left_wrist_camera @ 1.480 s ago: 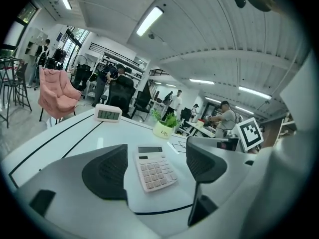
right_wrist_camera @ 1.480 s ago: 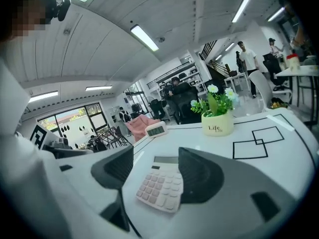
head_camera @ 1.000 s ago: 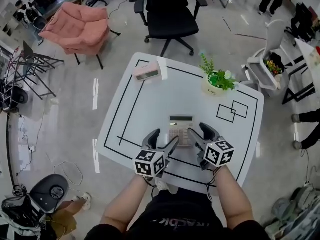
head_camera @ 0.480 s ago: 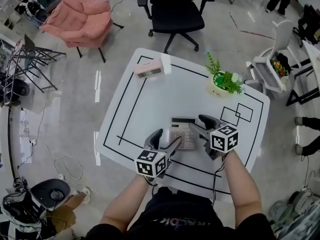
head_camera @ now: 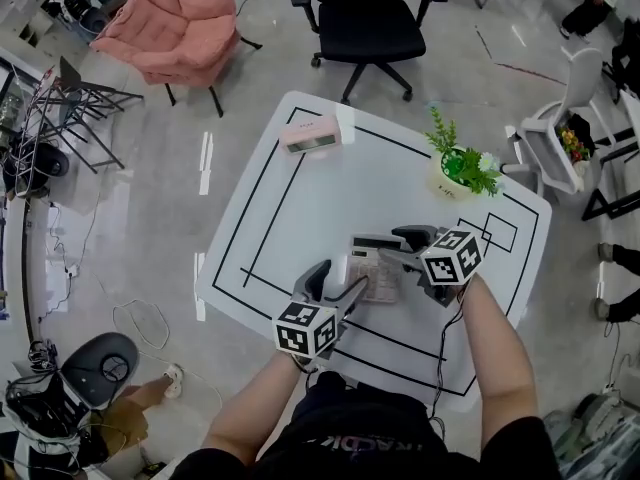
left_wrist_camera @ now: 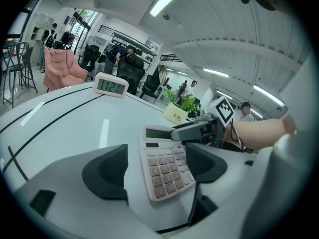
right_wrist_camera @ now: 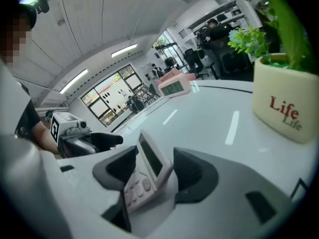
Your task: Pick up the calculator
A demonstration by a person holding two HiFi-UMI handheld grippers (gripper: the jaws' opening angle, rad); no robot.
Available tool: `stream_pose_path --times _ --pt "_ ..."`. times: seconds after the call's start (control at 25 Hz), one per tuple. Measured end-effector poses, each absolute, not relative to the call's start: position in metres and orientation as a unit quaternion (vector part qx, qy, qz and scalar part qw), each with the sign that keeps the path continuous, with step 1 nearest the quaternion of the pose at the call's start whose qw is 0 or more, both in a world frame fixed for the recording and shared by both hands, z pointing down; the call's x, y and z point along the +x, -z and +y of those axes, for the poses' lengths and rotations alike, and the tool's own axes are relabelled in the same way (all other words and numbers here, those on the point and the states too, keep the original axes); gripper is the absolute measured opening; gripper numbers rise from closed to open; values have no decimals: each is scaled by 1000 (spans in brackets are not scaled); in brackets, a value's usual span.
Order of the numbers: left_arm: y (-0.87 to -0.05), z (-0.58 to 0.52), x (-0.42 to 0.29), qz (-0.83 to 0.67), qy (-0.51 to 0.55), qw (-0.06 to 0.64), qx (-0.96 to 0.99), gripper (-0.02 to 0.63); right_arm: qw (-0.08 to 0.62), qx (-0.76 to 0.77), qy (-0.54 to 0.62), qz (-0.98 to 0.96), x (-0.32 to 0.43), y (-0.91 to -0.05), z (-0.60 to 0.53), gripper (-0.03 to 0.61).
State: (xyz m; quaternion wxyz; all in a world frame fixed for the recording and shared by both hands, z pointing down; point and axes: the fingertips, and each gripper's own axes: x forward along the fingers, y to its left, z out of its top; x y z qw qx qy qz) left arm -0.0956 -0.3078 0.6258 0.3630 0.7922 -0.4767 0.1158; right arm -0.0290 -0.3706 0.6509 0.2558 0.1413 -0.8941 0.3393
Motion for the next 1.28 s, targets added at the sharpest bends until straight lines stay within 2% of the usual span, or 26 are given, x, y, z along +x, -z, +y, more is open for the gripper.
stream_pose_path --times 0.24,0.48,0.64,0.76,1.04,1.28 --pt "-628 -304 -98 -481 -114 370 787 353 354 71 -305 -881 -37 -666 -353 207" --pt "-628 -301 -100 -481 -113 373 785 353 351 59 -305 -883 -38 -664 -352 193" --pt "-627 -298 -101 -481 -113 373 785 353 328 62 -318 -887 -35 -659 -350 172" --pt "-627 -296 -102 -480 -113 373 786 353 293 65 -336 -893 -32 -650 -347 118" --pt "-620 -292 -100 -472 -108 373 792 353 230 72 -345 -907 -27 -626 -335 77" --pt "-608 -283 -99 -454 -96 374 803 353 162 84 -356 -916 -23 -601 -329 69"
